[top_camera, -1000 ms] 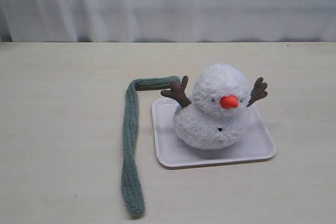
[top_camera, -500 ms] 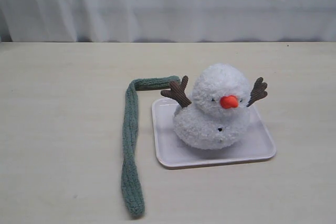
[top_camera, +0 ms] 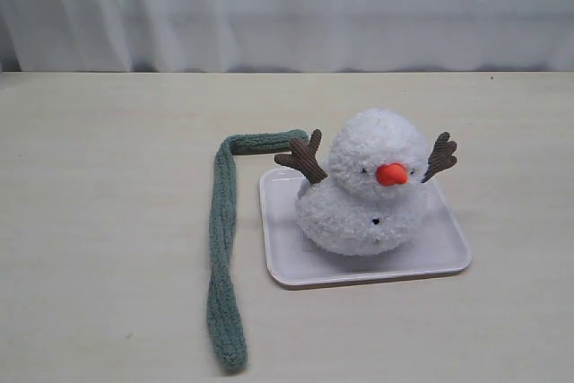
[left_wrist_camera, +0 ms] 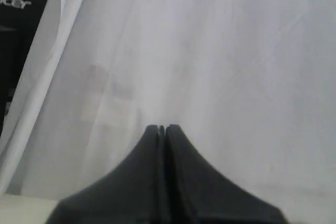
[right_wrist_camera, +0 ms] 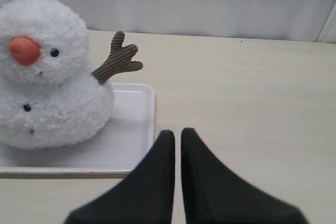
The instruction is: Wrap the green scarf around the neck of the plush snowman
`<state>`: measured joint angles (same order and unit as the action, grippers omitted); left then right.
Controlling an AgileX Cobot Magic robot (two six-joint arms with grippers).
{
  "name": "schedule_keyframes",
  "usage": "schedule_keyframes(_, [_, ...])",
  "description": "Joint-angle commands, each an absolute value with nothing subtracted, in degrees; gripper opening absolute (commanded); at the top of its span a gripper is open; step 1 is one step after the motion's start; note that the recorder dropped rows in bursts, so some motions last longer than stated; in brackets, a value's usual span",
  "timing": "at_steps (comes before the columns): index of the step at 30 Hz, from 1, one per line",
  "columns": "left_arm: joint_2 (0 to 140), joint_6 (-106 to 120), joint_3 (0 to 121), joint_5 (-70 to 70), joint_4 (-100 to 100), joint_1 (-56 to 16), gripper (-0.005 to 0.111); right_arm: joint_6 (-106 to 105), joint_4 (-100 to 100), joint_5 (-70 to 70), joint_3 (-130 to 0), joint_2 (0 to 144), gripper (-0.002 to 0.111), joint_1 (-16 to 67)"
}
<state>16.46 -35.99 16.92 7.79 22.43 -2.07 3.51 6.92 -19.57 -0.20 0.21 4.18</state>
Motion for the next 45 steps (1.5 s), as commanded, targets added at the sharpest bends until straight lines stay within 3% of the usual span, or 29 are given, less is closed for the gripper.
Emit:
schedule_keyframes(1, [29.0,-37.7,20.9,7.6,31.8,-3.6,0.017,3.1,6.9,-19.6,0.0,0.0,0.004,4.0])
schedule_keyframes(3, [33.8,-37.7,22.2,8.1,34.8,-4.2,0.032,3.1,6.9,-19.6,0.0,0.0,0.004,4.0])
schedule_keyframes(7, [45.1,-38.3,24.8,8.7,35.3,-4.3,0.079,3.1,6.9,-19.6,0.0,0.0,0.004,4.0])
schedule_keyframes(10, [52.3,-40.7,25.8,12.1,35.3,-4.3,0.096,3.1,6.9,-19.6,0.0,0.0,0.004,4.0])
schedule_keyframes(15, [64.2,-42.2,29.7,12.0,35.4,-5.0,0.096,3.1,6.9,-19.6,0.0,0.0,0.004,4.0])
schedule_keyframes(24, [86.2,-39.7,48.0,-19.2,38.0,-13.6,0.096,3.1,6.9,-19.6,0.0,0.0,0.004,4.0])
schedule_keyframes(30, [97.6,-27.2,48.9,-9.3,23.5,-18.9,0.096,3.1,6.9,-19.6,0.0,0.0,0.004,4.0])
schedule_keyframes(38, [101.3,-27.3,49.3,4.3,22.6,-21.7,0.095,3.1,6.9,-19.6,0.0,0.0,0.004,4.0])
schedule_keyframes(42, [101.3,-27.1,55.9,-10.6,23.4,-19.1,0.095,3.1,6.9,-19.6,0.0,0.0,0.004,4.0])
schedule_keyframes(45, [101.4,-26.6,62.5,-25.6,23.4,-16.8,0.087,3.1,6.9,-19.6,0.0,0.0,0.004,4.0])
